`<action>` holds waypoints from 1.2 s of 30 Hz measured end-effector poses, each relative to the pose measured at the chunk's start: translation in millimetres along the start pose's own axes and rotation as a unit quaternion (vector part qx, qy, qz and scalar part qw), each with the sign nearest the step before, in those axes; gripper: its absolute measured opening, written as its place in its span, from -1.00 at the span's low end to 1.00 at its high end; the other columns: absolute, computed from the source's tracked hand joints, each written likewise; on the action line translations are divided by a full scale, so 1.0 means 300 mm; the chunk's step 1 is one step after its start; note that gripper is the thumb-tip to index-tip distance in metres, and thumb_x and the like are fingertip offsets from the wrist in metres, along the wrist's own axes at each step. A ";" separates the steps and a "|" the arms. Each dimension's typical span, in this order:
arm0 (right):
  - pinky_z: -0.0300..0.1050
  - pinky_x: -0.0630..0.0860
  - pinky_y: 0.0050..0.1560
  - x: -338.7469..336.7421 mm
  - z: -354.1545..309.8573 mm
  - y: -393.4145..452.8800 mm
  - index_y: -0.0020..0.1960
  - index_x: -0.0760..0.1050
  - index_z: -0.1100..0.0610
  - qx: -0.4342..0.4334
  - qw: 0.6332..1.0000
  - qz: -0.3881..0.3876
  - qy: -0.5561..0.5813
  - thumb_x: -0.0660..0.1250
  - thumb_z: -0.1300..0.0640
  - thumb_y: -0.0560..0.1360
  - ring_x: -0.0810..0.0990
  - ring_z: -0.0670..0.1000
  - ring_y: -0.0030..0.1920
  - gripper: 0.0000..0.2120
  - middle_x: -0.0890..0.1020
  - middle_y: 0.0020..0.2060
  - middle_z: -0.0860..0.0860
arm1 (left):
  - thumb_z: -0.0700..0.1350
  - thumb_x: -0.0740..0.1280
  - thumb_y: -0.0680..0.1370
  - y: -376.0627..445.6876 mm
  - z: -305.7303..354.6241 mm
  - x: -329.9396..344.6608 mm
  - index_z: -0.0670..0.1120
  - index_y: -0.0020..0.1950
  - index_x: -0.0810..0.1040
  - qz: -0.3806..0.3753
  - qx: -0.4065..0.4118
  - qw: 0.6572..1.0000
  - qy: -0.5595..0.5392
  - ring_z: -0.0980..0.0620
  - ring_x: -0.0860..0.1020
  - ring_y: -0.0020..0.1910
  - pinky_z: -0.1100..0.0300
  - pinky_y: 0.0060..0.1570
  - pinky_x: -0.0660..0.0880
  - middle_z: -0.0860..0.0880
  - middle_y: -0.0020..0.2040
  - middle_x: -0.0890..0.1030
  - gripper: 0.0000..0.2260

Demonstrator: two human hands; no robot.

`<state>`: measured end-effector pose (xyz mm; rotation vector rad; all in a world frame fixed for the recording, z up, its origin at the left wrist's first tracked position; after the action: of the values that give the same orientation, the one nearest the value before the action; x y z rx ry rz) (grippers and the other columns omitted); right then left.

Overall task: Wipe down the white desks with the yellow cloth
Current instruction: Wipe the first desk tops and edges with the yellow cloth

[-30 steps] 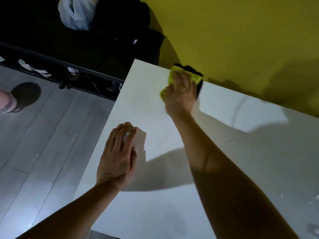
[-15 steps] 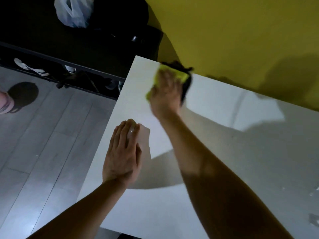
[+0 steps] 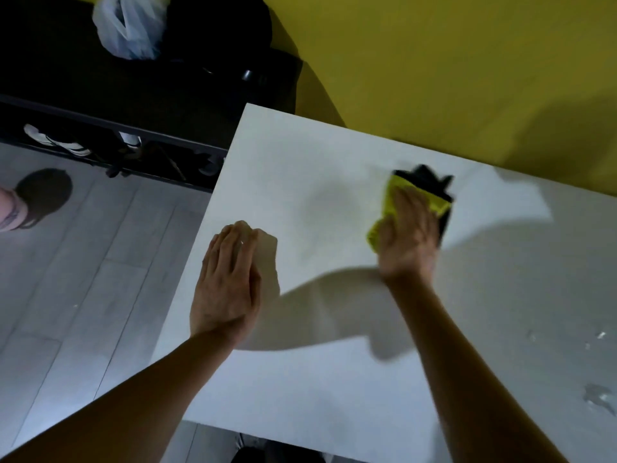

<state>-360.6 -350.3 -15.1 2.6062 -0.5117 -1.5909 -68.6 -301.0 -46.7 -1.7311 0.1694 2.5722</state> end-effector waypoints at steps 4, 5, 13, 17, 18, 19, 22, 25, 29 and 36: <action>0.15 0.11 0.55 -0.022 0.087 -0.019 0.51 0.33 0.20 0.082 0.996 0.026 -0.027 0.22 0.16 0.60 0.24 0.16 0.55 -0.52 0.36 0.51 0.13 | -0.25 0.13 0.66 0.003 -0.001 0.000 -0.10 0.62 0.23 0.015 0.005 1.000 0.001 -0.11 0.16 0.63 -0.02 0.64 0.10 -0.16 0.62 0.26 -0.51; 0.15 0.08 0.55 -0.015 0.076 -0.015 0.52 0.32 0.19 0.093 0.995 0.033 -0.035 0.22 0.16 0.60 0.22 0.15 0.56 -0.51 0.35 0.52 0.12 | -0.25 0.11 0.66 0.005 0.003 -0.001 -0.12 0.61 0.24 0.018 0.009 1.000 0.000 -0.13 0.17 0.63 -0.04 0.64 0.10 -0.17 0.61 0.27 -0.51; 0.12 0.00 0.59 0.260 -0.481 -0.106 0.54 0.30 0.18 -0.113 0.990 -0.082 0.006 0.19 0.11 0.58 0.20 0.12 0.57 -0.47 0.33 0.52 0.12 | -0.38 0.20 0.56 -0.028 0.000 -0.059 -0.26 0.43 0.42 0.029 0.020 0.994 -0.100 -0.23 0.40 0.40 -0.14 0.46 0.38 -0.25 0.43 0.43 -0.58; 0.14 0.04 0.58 0.312 -0.591 -0.130 0.53 0.33 0.14 -0.189 0.974 -0.121 0.026 0.19 0.11 0.60 0.21 0.11 0.56 -0.50 0.35 0.52 0.08 | -0.33 0.27 0.53 -0.172 -0.046 -0.118 -0.22 0.26 0.57 0.015 0.046 0.999 0.007 -0.22 0.51 0.25 -0.07 0.33 0.41 -0.21 0.26 0.58 -0.69; 0.14 0.06 0.57 0.303 -0.583 -0.130 0.52 0.35 0.14 -0.199 0.971 -0.125 0.035 0.21 0.12 0.60 0.23 0.12 0.55 -0.51 0.36 0.51 0.08 | -0.28 0.27 0.53 -0.228 -0.061 -0.128 -0.20 0.25 0.58 0.000 0.061 0.998 0.029 -0.21 0.53 0.24 -0.07 0.30 0.42 -0.18 0.25 0.59 -0.70; 0.14 0.08 0.56 0.287 -0.567 -0.134 0.51 0.36 0.14 -0.205 0.970 -0.125 0.041 0.22 0.12 0.59 0.26 0.13 0.54 -0.51 0.37 0.50 0.09 | -0.21 0.25 0.55 -0.285 -0.079 -0.140 -0.18 0.26 0.58 -0.018 0.075 0.996 0.040 -0.20 0.54 0.24 -0.07 0.28 0.43 -0.17 0.27 0.59 -0.69; 0.16 0.16 0.52 0.197 -0.463 -0.171 0.48 0.40 0.16 -0.175 0.980 -0.090 0.036 0.27 0.14 0.56 0.33 0.14 0.50 -0.51 0.42 0.46 0.11 | -0.07 0.16 0.61 -0.433 -0.140 -0.172 -0.19 0.40 0.53 -0.067 0.100 0.992 0.039 -0.19 0.52 0.37 -0.06 0.31 0.50 -0.16 0.41 0.53 -0.59; 0.17 0.20 0.51 0.068 -0.274 -0.248 0.47 0.40 0.22 -0.106 0.994 -0.032 0.018 0.26 0.13 0.56 0.35 0.19 0.49 -0.51 0.44 0.44 0.17 | 0.01 0.14 0.66 -0.507 -0.175 -0.174 -0.19 0.58 0.36 -0.104 0.093 0.990 0.011 -0.17 0.34 0.57 -0.04 0.42 0.45 -0.16 0.60 0.35 -0.48; 0.12 0.16 0.53 -0.023 -0.085 -0.319 0.49 0.36 0.24 0.049 0.999 0.020 -0.013 0.23 0.15 0.58 0.29 0.21 0.52 -0.51 0.39 0.48 0.18 | 0.04 0.08 0.69 -0.516 -0.183 -0.156 -0.18 0.62 0.25 -0.125 0.087 0.988 -0.036 -0.18 0.22 0.62 -0.10 0.41 0.44 -0.18 0.65 0.22 -0.47; 0.03 -0.03 0.57 0.221 -0.444 -0.299 0.57 0.23 0.15 -0.058 0.992 -0.108 -0.038 0.20 0.06 0.61 0.14 0.11 0.58 -0.45 0.25 0.55 0.13 | -0.08 0.30 0.64 -0.497 -0.197 -0.165 -0.18 0.62 0.29 -0.143 0.060 0.985 -0.083 -0.15 0.22 0.63 -0.20 0.30 0.56 -0.13 0.65 0.23 -0.44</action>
<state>-193.8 -303.0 -27.8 2.5963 -0.1373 -1.7284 18.1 -157.8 -33.4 -1.3807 0.0626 2.4261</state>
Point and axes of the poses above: each hand's wrist, its own y-axis towards the middle knuckle, its own x-axis out of the palm, z = x × y, the point moved 9 cm from there along y, towards the middle knuckle
